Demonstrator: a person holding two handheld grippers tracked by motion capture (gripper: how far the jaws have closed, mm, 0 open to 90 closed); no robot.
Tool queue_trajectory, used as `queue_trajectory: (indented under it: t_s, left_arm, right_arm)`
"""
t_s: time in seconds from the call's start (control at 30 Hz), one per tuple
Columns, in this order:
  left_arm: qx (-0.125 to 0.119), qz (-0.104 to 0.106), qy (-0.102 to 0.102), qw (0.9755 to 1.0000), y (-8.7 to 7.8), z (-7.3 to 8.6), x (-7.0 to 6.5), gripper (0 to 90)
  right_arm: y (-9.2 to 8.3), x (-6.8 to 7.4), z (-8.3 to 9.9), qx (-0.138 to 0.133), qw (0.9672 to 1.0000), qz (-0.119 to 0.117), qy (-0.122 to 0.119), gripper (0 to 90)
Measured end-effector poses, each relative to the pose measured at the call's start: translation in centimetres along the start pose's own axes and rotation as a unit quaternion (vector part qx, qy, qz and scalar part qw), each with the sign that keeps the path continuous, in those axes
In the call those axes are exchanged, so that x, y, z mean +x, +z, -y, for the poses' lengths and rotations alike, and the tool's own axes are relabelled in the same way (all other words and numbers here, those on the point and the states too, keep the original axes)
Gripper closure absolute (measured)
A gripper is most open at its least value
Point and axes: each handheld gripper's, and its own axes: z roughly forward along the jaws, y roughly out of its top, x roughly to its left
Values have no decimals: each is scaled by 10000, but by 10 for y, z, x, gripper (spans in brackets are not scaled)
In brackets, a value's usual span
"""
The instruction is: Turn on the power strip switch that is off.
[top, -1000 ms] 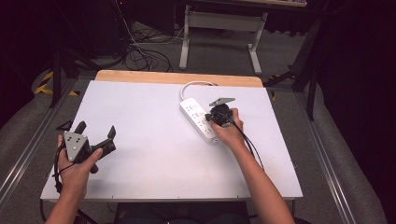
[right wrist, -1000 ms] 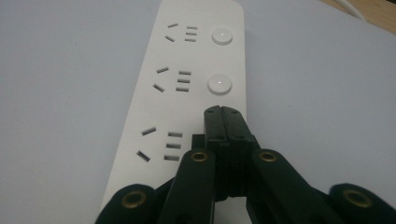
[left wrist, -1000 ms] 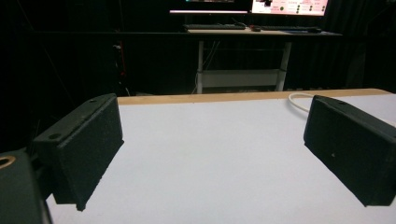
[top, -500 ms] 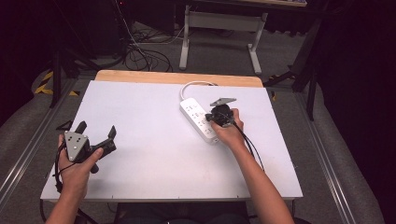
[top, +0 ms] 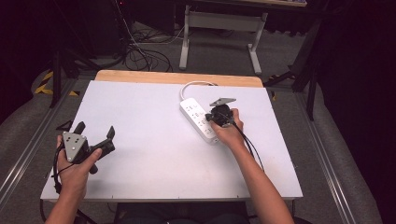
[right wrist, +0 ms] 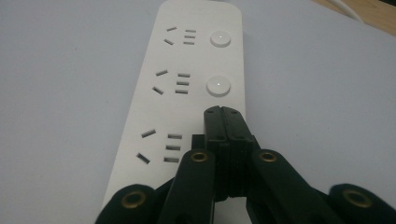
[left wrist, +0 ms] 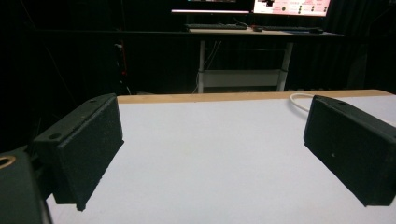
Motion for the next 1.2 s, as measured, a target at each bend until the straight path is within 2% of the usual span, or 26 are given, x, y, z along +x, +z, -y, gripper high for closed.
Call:
queue_trajectory:
  t_s: [0.27,0.4,0.83,0.93,1.07,1.2]
  left_arm:
    - [13,-11,7,10000,0,0,1,52]
    - [21,-14,-5,10000,1,0,0,52]
    - [19,22,16,10000,2,0,-2,52]
    - [21,40,26,10000,3,0,-2,54]
    - [36,38,30,10000,3,0,-2,54]
    - [36,34,22,10000,3,0,-1,54]
  right_arm:
    - [0,1,-1,33,10000,29,-34,900]
    - [0,-1,-3,93,10000,-8,27,900]
    - [-2,-2,-2,13,10000,12,86,900]
    - [-3,-4,-1,-158,9997,-51,157,892]
    - [-4,-6,3,-456,9985,-136,275,835]
    - [-9,-5,2,-677,9971,-214,288,762]
